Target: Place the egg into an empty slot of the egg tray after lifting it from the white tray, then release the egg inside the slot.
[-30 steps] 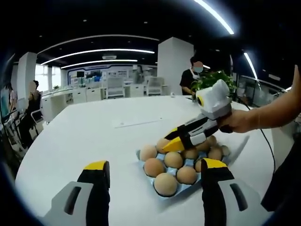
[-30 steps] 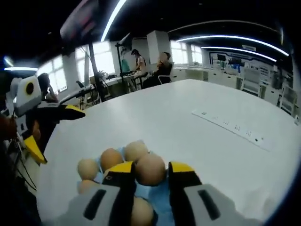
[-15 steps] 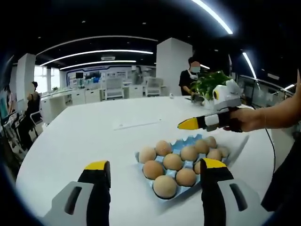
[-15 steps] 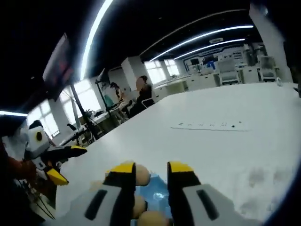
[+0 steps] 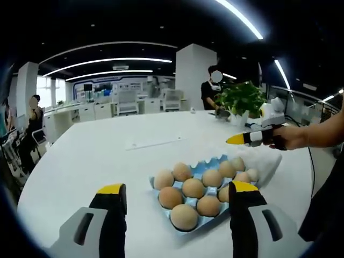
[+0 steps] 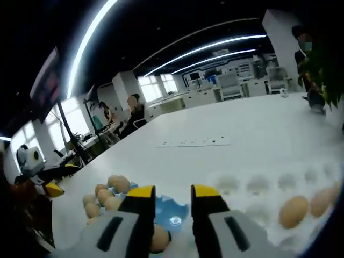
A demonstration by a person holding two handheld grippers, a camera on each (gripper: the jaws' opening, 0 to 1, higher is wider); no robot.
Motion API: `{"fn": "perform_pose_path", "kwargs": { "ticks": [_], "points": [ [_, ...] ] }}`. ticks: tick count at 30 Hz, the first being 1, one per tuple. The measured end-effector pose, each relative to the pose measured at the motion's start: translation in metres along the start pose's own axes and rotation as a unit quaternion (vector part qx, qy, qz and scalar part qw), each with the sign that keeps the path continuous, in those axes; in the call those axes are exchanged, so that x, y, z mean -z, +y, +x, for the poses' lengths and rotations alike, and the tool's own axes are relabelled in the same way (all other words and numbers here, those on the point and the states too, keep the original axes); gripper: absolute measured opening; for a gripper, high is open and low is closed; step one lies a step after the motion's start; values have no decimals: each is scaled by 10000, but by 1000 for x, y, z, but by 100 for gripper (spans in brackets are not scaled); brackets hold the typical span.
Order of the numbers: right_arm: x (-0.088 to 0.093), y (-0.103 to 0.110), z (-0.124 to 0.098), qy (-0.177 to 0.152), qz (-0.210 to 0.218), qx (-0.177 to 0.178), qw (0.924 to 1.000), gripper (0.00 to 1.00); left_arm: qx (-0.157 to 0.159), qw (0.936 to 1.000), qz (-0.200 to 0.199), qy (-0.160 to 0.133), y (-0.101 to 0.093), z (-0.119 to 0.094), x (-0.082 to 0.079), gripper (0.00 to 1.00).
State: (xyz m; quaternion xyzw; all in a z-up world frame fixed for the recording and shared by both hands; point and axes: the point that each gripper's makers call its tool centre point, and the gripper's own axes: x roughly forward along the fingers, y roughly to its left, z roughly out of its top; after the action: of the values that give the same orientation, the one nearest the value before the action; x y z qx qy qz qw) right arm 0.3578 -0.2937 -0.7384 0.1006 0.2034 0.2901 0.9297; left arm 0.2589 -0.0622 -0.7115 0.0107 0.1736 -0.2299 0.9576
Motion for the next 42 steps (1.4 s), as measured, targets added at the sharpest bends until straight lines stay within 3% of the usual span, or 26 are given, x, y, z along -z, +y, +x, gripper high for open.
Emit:
{"fn": "perform_pose_path", "kwargs": {
  "ticks": [2,6,13,18,22,24,27,29,31,34,42],
  "points": [
    [-1,-10,-7,-74,19,130,9999,26,-6,10000,0,0,0,-1,0,79],
    [-5,-42,-28,-230,-43,714,9972,26,-23,10000,14,24,2,-2,0,79],
    [-16,-92,-59,-392,-459,1590,9854,26,10,10000,37,26,-2,-2,0,77],
    [-6,-118,-68,-136,-736,2036,9762,26,8,10000,44,13,-3,-2,-1,77],
    [5,-127,-68,71,-879,2117,9733,26,-18,10000,37,19,-2,-4,-1,76],
    [9,-127,-63,103,-813,2040,9755,26,-22,10000,40,26,-2,-5,-1,76],
    [15,-129,-57,238,-994,2011,9742,27,-60,10000,34,32,-1,-6,0,76],
    [24,-134,-56,509,-1298,2045,9689,27,-85,10000,32,29,-1,-6,0,76],
    [19,-133,-53,252,-1103,1895,9754,28,-92,9999,26,34,-1,-6,0,75],
    [18,-132,-52,345,-1443,1792,9726,27,-100,9999,40,37,-1,-7,0,74],
    [17,-128,-58,297,-1049,1772,9781,26,-101,9999,55,23,-4,-5,0,74]
  ]
}}
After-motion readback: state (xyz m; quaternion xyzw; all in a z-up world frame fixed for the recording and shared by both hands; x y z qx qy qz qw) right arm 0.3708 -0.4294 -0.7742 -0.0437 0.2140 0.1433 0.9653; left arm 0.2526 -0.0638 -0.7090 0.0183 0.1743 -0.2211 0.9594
